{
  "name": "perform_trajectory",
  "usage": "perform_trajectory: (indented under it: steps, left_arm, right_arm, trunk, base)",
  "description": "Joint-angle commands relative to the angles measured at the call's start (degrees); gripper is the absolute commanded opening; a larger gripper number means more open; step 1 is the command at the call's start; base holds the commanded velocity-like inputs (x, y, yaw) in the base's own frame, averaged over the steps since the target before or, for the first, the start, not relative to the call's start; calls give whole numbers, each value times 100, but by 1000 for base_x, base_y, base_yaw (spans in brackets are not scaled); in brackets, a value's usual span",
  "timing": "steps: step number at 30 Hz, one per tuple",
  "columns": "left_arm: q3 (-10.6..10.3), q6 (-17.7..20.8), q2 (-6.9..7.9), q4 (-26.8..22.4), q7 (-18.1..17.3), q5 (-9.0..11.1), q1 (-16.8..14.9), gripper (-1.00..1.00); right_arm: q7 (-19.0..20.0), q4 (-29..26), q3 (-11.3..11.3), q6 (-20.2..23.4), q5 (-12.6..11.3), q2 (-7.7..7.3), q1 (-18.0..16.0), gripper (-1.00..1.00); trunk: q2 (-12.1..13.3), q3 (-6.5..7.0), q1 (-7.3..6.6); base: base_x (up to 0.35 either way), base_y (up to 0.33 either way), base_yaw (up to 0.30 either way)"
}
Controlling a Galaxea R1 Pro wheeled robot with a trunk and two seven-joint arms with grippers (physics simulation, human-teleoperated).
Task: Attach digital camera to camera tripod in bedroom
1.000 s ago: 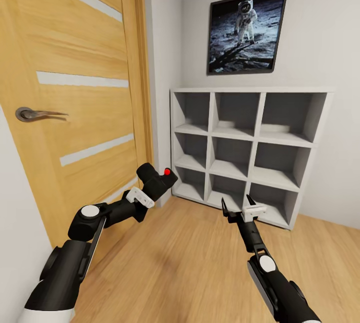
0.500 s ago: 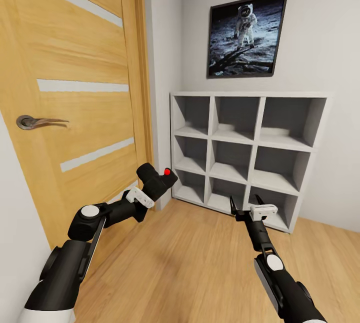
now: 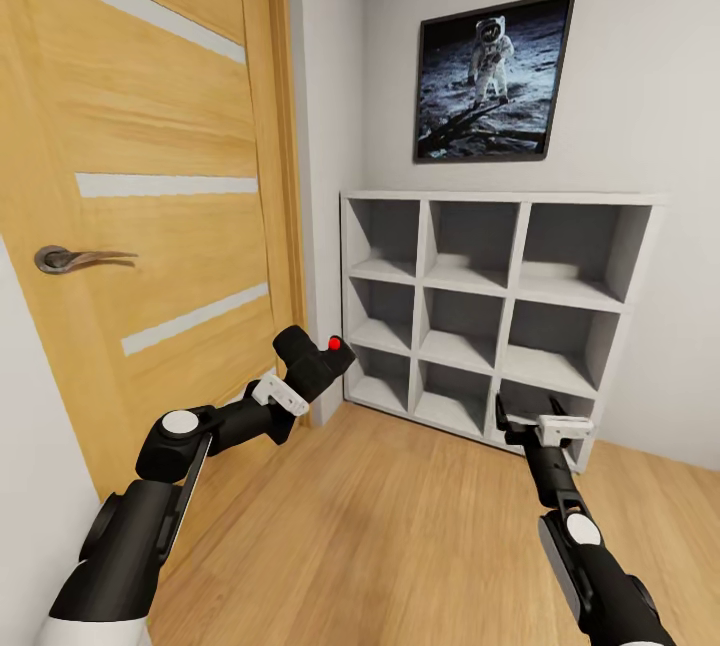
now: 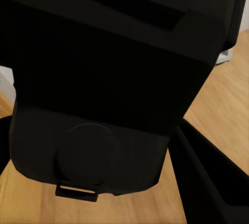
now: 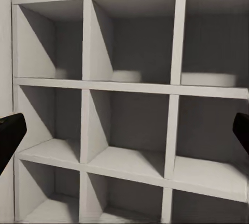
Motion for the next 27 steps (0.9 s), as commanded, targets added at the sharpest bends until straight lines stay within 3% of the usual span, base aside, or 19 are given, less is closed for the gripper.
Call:
perform_trajectory:
  steps: [1,9,27]
  left_arm:
    - [-3,21,3,-10,-41,-43,-5,-100]
    - [-4,22,5,-9,-44,-43,-6,-100]
    - [-23,22,-28,-15,-46,-43,-6,-100]
  right_arm:
    - [17,37,-23,-15,24,2,-4,100]
    - [-33,500,-98,-23,20,3,-2,100]
    - [-399,585,-118,50,26,-2,-12,100]
  trunk:
    - [39,12,-24]
    - [359,156,-199]
    - [1081,479,-595]
  base:
    - [0,0,0]
    - [0,0,0]
    - [0,0,0]
